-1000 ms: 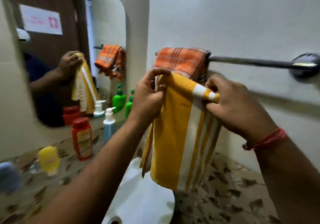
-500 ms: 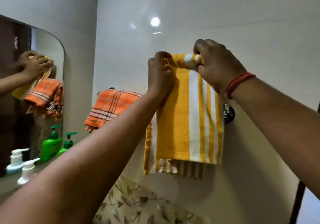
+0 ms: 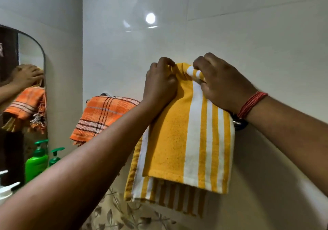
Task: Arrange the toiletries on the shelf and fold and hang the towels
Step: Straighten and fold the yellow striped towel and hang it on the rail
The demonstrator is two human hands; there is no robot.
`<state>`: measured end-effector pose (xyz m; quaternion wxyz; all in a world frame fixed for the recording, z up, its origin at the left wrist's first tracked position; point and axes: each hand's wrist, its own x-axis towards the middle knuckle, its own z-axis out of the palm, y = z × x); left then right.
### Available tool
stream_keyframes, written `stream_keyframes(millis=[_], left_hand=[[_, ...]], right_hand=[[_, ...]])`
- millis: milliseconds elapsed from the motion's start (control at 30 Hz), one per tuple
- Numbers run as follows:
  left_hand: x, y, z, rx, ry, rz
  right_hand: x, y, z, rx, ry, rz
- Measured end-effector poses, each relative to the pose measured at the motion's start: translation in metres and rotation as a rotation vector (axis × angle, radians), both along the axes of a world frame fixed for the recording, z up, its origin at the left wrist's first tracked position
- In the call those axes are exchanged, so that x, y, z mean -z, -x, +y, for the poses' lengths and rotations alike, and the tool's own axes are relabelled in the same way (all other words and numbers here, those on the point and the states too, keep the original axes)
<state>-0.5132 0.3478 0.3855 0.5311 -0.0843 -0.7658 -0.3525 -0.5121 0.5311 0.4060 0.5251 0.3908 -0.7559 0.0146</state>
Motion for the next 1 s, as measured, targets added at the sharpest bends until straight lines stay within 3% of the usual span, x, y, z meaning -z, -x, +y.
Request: stream_keyframes(millis=[100, 200, 267, 367, 500, 733, 800, 900, 1000], left_hand=[[0.001, -0.005, -0.008, 0.146, -0.152, 0.019], [0.000, -0.014, -0.016, 0.267, -0.208, 0.108], [0.001, -0.025, -0.016, 0.375, -0.224, 0.129], [0.003, -0.036, -0.020, 0.481, -0.230, 0.133], [0.000, -0.049, -0.038, 0.564, -0.263, 0.112], [0.005, -0.067, -0.056, 0.666, -0.258, -0.023], [0.004, -0.072, -0.054, 0.663, -0.312, -0.071], [0.003, -0.079, -0.051, 0.706, -0.461, -0.156], [0.001, -0.084, -0.050, 0.762, -0.545, -0.186]], right_hand=[[0.004, -0.011, 0.002, 0.041, 0.163, -0.069], [0.010, -0.026, 0.009, 0.277, 0.334, -0.051], [0.015, -0.036, 0.011, 0.315, 0.468, -0.294], [0.020, -0.049, 0.007, 0.133, 0.661, -0.566], [0.020, -0.069, -0.002, -0.071, 0.766, -0.495], [0.033, -0.095, -0.009, -0.181, 0.823, -0.394], [0.036, -0.101, -0.012, -0.326, 0.927, -0.477], [0.036, -0.110, -0.021, -0.719, 1.228, -0.735], [0.037, -0.112, -0.027, -0.814, 1.381, -0.707]])
